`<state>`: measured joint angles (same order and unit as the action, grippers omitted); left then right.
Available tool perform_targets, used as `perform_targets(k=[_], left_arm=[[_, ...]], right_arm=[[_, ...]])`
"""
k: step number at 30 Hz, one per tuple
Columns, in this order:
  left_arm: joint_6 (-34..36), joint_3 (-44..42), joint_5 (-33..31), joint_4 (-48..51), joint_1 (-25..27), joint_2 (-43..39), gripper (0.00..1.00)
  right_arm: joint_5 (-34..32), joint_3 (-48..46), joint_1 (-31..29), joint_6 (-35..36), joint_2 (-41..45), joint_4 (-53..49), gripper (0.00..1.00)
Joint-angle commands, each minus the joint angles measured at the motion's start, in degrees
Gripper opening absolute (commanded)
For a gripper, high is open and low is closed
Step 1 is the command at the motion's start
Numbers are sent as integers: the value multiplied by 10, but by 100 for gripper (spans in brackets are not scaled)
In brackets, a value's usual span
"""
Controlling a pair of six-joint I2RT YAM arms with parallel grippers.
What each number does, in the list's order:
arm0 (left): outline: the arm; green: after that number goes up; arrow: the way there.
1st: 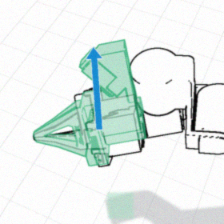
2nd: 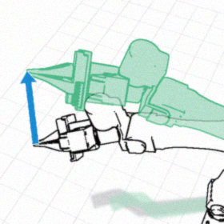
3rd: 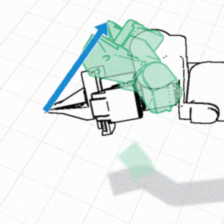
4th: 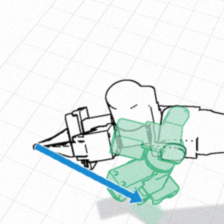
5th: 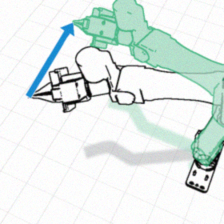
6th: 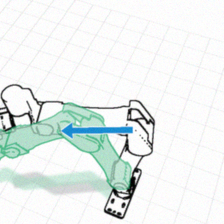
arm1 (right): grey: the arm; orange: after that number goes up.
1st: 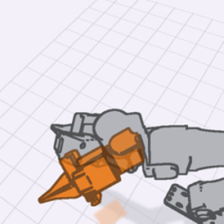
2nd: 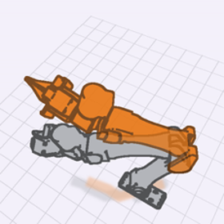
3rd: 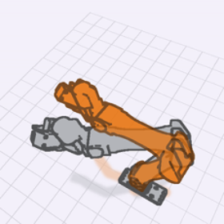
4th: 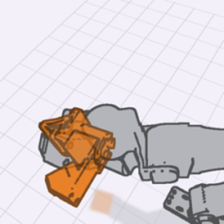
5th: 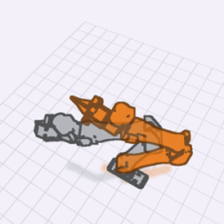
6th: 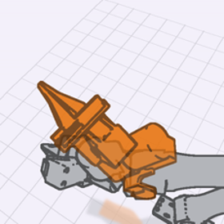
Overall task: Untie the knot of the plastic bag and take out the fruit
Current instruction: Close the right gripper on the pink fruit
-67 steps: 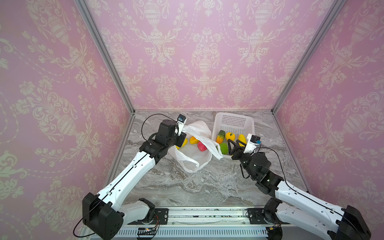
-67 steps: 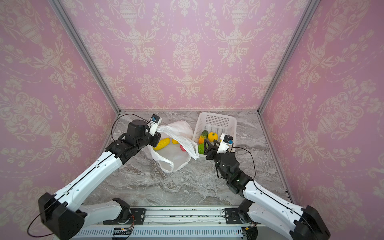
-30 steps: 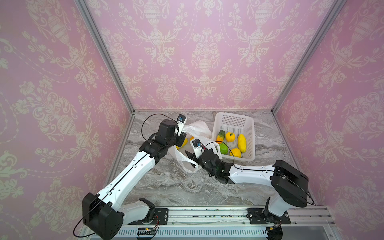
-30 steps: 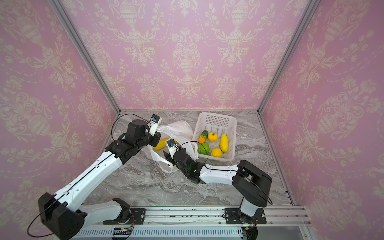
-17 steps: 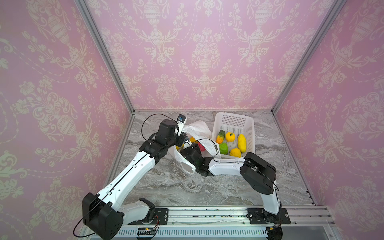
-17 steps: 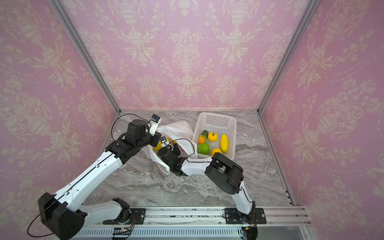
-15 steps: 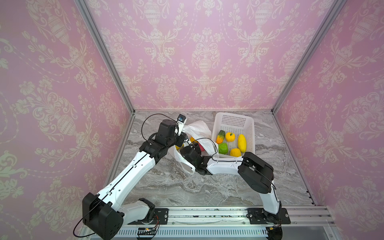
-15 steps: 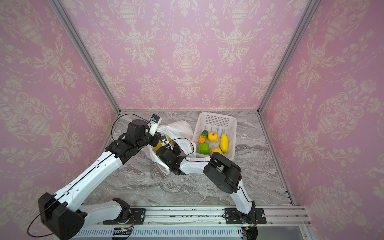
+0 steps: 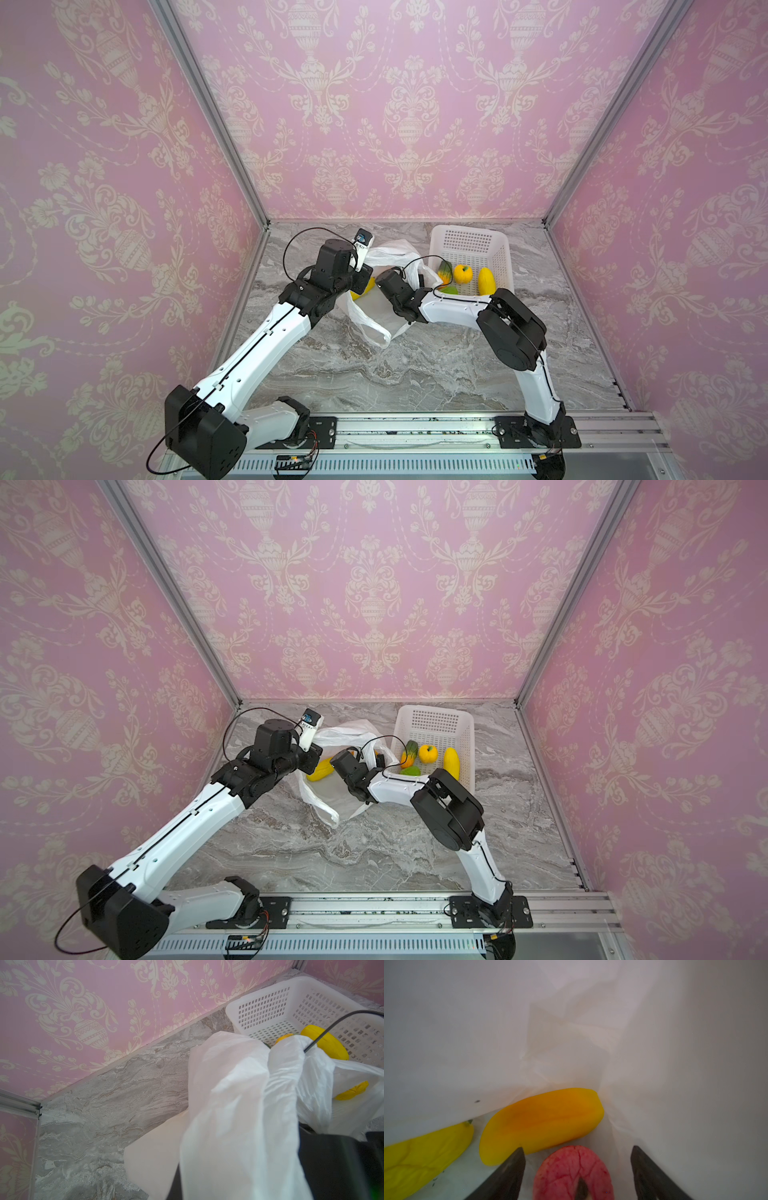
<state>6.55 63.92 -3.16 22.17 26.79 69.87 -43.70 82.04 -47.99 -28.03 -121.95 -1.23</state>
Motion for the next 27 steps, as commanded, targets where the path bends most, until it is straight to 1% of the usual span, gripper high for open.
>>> perform_targets(k=[1,6,10,13,17,21,24,27], left_arm=[[-1,16,2,9,-1,-5,3],[-1,16,1,9,-1,-6,3],[-1,16,2,9,-1,-7,3],[-1,15,2,9,-1,-7,3],[-2,16,2,9,-1,-6,3],[0,16,2,9,-1,-6,3],[0,15,1,9,-1,-7,4],[0,15,1,8,-1,-6,4]], right_arm=[[11,22,5,-42,-29,-56,83],[31,58,13,-51,-57,-88,84],[52,68,19,-59,-67,-97,83],[56,61,20,-59,-61,-90,73],[61,37,21,-59,-42,-69,61],[68,15,21,-59,-21,-53,55],[77,-1,16,-55,5,-45,47],[62,-23,-3,-34,40,-29,45]])
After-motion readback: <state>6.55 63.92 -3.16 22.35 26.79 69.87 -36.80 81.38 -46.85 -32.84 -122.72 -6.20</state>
